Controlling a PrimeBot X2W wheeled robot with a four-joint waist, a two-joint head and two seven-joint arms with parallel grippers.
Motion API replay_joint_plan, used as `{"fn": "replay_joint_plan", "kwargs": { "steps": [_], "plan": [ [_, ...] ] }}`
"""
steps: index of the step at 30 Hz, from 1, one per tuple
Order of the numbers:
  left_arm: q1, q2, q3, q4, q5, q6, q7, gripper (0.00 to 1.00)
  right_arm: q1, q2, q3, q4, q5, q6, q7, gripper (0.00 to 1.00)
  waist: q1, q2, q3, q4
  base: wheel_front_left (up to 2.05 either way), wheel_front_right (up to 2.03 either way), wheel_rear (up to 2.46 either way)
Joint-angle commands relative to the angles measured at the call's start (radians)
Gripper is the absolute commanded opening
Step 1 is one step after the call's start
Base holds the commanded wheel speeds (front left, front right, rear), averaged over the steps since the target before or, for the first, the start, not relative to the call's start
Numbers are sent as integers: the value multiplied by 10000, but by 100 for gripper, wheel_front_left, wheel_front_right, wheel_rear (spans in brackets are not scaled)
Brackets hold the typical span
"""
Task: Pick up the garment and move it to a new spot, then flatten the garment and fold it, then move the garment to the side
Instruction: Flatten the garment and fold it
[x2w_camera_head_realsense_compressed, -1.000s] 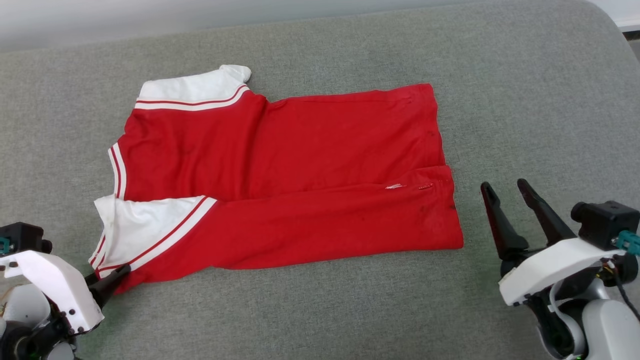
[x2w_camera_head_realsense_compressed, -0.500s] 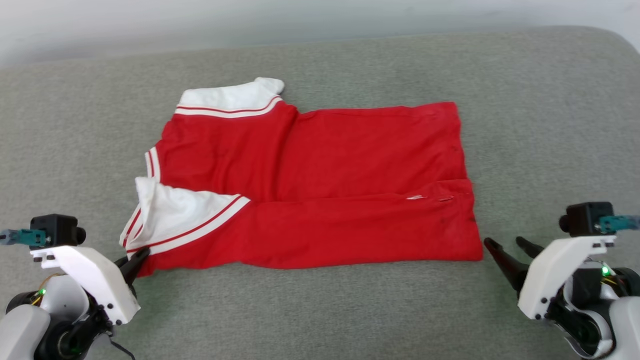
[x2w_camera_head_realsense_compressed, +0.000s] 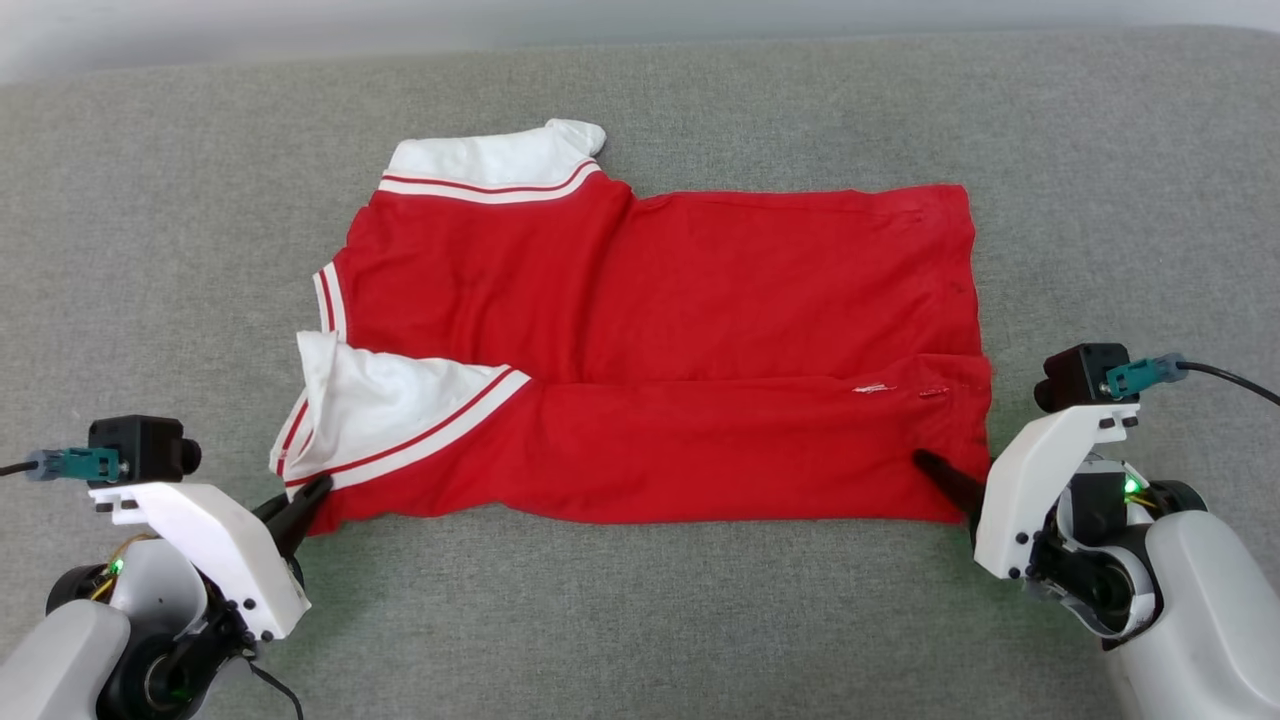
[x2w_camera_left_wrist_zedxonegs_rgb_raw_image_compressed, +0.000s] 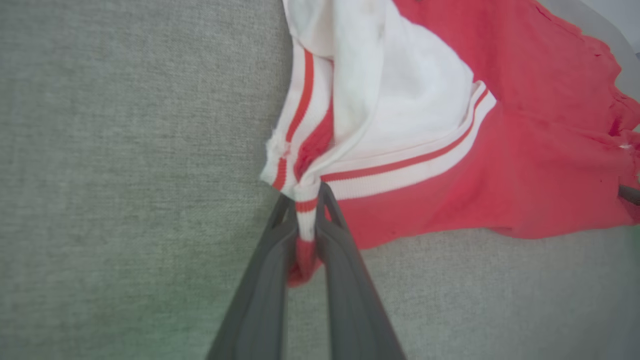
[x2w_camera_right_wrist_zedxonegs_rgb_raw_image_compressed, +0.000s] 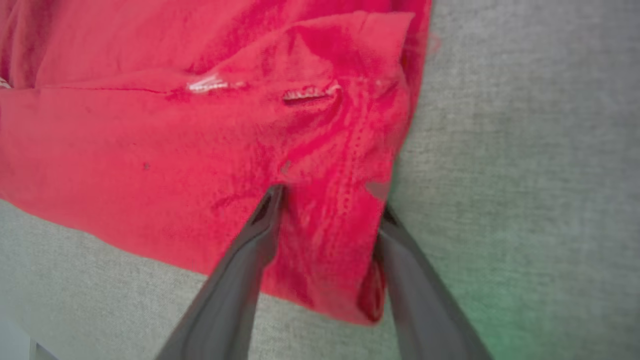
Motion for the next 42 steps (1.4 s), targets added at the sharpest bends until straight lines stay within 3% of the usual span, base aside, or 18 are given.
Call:
{"fn": "replay_joint_plan", "kwargs": {
  "steps": [1,13,20,22,28,29,30,31,35,42],
  "plan": [
    [-51,-47,-3,51,-65,-57,-23,0,216,235,446,447,81,27,71,0,0,0,-69,4,0,0,0],
    [401,-301,-10,-42,-227,43,-269,0,213,-582,308,-418,-30,13,-263,0,0,0,-1221,59,0,0,0],
    [1256,-146,77,-468,-328,443,-388,0,1010,-705,137,-1117,-68,13,131,0,0,0,-2169,116,0,0,0],
    [1931,-58,38,-745,-476,735,-240,0,1724,-746,-64,-1588,-139,13,435,0,0,0,-2468,149,0,0,0],
    [2381,-490,-199,-493,-683,818,-262,0,2676,-439,-390,-1582,-244,13,647,0,0,0,-2511,134,0,0,0],
    [2397,-609,-240,-363,-735,773,-296,0,2768,-381,-408,-1502,-291,13,548,37,0,0,-2495,120,0,0,0],
    [2391,-671,-267,-220,-735,730,-343,46,2842,-354,-407,-1413,-330,13,452,100,0,0,-2462,101,0,0,0],
    [2335,-734,-262,-77,-715,692,-409,100,2900,-294,-431,-1326,-325,13,310,100,0,0,-2426,90,0,0,0],
    [1952,-909,-22,420,-470,745,-1014,100,2840,-155,-437,-1258,-323,13,-833,100,0,0,-2281,4,0,0,0],
    [1331,-810,422,210,399,957,-2457,100,2583,17,-632,-1738,-1062,13,-3858,100,0,0,-2226,-327,0,0,0]
  ]
}}
